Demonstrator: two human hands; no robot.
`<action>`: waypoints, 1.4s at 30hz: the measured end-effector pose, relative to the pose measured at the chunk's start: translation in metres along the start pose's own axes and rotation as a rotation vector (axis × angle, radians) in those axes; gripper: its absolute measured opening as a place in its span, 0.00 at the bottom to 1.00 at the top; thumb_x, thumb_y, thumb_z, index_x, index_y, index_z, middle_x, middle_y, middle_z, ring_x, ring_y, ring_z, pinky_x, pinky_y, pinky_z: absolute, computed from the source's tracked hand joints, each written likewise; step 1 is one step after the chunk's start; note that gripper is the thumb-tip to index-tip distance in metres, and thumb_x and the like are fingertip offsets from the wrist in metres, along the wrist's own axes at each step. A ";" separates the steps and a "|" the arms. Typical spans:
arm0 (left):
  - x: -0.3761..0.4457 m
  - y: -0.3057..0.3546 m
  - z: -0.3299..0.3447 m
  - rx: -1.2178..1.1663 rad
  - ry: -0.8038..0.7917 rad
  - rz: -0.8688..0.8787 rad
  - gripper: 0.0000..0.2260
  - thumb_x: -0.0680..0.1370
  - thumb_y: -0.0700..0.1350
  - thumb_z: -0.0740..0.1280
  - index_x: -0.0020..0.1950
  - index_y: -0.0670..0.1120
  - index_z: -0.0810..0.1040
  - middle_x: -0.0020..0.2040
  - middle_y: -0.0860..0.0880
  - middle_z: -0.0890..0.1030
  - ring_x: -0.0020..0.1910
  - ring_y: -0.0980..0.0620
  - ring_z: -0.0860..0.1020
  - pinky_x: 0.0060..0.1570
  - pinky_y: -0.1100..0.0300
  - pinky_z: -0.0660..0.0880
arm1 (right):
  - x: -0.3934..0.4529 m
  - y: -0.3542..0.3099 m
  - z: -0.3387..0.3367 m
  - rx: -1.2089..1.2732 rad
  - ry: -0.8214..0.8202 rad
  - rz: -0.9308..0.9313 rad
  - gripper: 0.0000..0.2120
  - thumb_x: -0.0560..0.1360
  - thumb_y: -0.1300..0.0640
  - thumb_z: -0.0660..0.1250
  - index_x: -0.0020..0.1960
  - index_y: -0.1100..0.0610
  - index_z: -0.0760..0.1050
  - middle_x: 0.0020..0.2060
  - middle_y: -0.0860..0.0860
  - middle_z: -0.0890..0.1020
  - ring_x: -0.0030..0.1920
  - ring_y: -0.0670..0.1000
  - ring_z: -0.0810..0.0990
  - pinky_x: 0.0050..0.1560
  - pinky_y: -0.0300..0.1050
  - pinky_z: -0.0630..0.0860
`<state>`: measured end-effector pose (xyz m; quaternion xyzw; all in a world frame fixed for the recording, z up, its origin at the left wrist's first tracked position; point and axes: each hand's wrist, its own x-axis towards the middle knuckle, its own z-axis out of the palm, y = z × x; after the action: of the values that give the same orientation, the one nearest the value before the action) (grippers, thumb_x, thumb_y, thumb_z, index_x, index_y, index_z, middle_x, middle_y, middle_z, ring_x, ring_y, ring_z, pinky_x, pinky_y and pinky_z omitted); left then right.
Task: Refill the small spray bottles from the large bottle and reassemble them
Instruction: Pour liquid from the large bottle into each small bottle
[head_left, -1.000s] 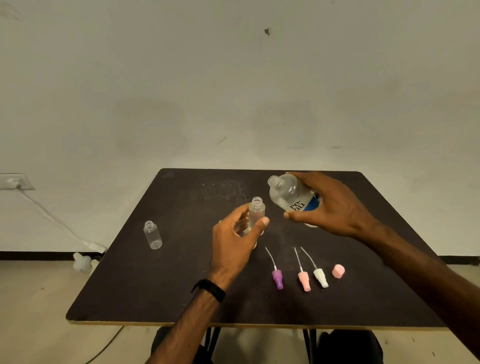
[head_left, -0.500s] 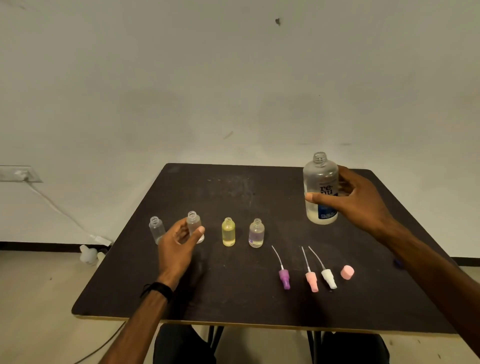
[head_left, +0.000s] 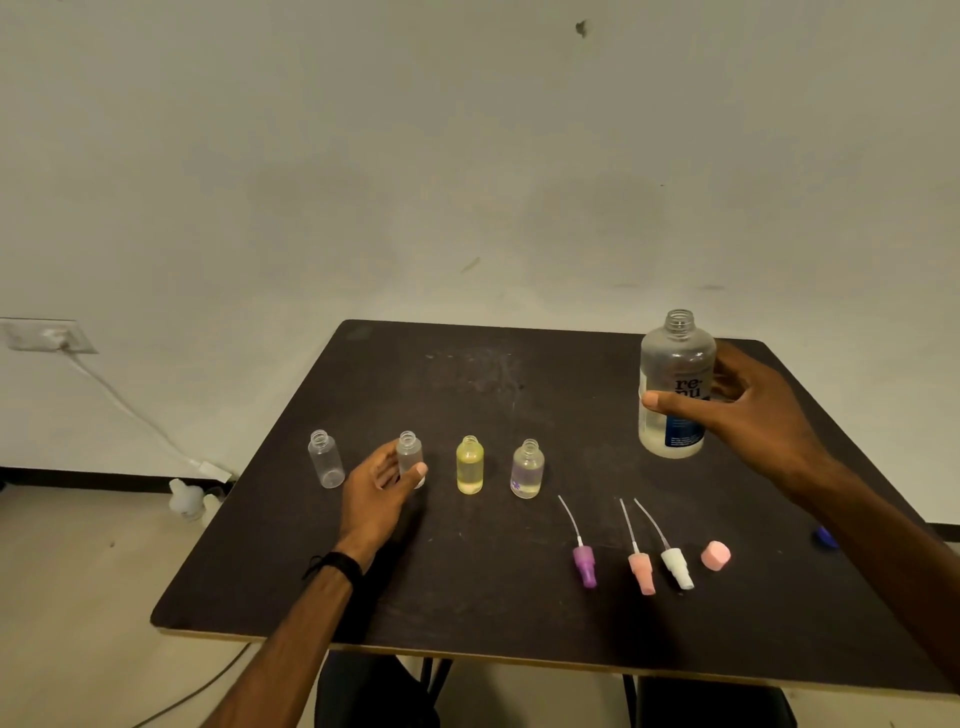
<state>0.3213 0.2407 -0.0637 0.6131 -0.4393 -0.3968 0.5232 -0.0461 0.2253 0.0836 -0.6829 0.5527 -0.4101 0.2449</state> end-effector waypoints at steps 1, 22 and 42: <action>-0.001 0.000 -0.001 -0.011 0.012 -0.014 0.23 0.73 0.39 0.76 0.67 0.49 0.76 0.63 0.51 0.81 0.63 0.54 0.79 0.69 0.52 0.73 | 0.000 -0.001 0.000 0.003 -0.002 -0.003 0.36 0.63 0.41 0.75 0.68 0.45 0.71 0.59 0.44 0.79 0.58 0.46 0.78 0.56 0.45 0.74; 0.012 -0.004 -0.056 0.144 0.365 0.049 0.25 0.72 0.45 0.78 0.68 0.44 0.77 0.62 0.44 0.82 0.62 0.45 0.80 0.61 0.55 0.75 | -0.007 -0.010 -0.003 0.007 -0.002 -0.026 0.34 0.63 0.42 0.76 0.68 0.45 0.71 0.59 0.44 0.80 0.58 0.45 0.79 0.57 0.44 0.75; -0.076 0.110 0.090 -0.083 -0.193 0.400 0.17 0.74 0.47 0.77 0.62 0.51 0.82 0.54 0.54 0.86 0.56 0.56 0.83 0.61 0.51 0.79 | -0.013 -0.036 -0.005 -0.660 -0.068 -0.443 0.39 0.67 0.31 0.65 0.74 0.40 0.60 0.57 0.43 0.74 0.52 0.45 0.75 0.49 0.45 0.79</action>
<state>0.1993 0.2798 0.0352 0.4508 -0.5836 -0.3596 0.5717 -0.0309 0.2484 0.1112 -0.8407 0.4858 -0.2305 -0.0637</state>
